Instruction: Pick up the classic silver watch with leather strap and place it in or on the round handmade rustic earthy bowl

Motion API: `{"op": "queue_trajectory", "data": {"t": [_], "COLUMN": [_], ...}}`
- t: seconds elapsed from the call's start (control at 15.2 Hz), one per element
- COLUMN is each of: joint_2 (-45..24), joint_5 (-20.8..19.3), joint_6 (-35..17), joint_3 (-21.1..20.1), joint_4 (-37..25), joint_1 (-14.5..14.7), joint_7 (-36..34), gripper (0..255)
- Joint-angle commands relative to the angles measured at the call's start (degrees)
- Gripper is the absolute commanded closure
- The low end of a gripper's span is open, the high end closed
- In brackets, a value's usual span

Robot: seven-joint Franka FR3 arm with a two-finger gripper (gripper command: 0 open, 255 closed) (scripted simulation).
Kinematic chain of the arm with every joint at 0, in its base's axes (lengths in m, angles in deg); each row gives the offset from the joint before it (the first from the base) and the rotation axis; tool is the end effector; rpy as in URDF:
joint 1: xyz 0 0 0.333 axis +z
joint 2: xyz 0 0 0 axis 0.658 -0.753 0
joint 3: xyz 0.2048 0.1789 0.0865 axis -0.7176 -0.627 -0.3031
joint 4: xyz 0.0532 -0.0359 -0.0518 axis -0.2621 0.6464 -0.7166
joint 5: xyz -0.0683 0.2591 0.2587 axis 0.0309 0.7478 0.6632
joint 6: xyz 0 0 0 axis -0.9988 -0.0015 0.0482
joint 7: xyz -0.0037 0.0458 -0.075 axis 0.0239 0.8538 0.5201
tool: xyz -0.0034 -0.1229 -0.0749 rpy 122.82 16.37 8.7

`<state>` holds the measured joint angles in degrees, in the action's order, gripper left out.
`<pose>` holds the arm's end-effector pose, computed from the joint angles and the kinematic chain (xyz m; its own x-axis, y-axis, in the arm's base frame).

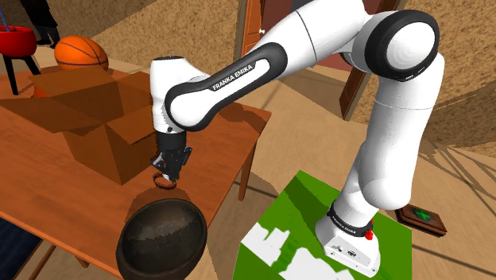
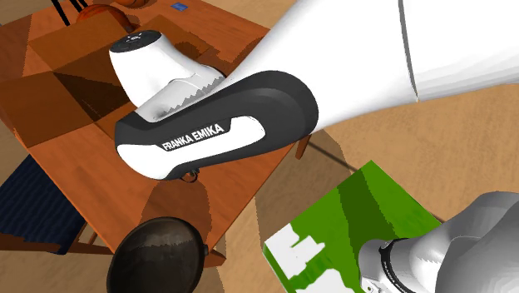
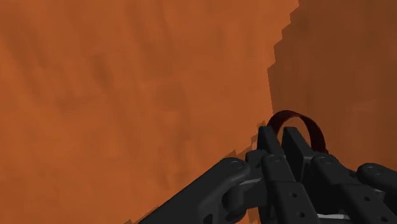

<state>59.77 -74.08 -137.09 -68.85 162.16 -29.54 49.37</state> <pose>0.4777 0.2970 0.2929 0.9939 0.0894 -0.0647 0.0830 -0.9919 -0.0957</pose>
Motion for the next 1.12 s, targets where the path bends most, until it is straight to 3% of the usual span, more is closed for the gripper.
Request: {"op": "queue_trajectory", "data": {"t": [0.0, 0.33, 1.06], "joint_2": [-0.25, -0.26, 3.84], "joint_5": [0.05, 0.03, 1.35], "joint_6": [0.06, -0.01, 7.71], "joint_3": [-0.03, -0.10, -0.38], "joint_4": [0.30, 0.35, -3.47], "joint_1": [0.02, 0.12, -0.32], "joint_7": [0.08, -0.09, 0.18], "gripper": [255, 255, 255]}}
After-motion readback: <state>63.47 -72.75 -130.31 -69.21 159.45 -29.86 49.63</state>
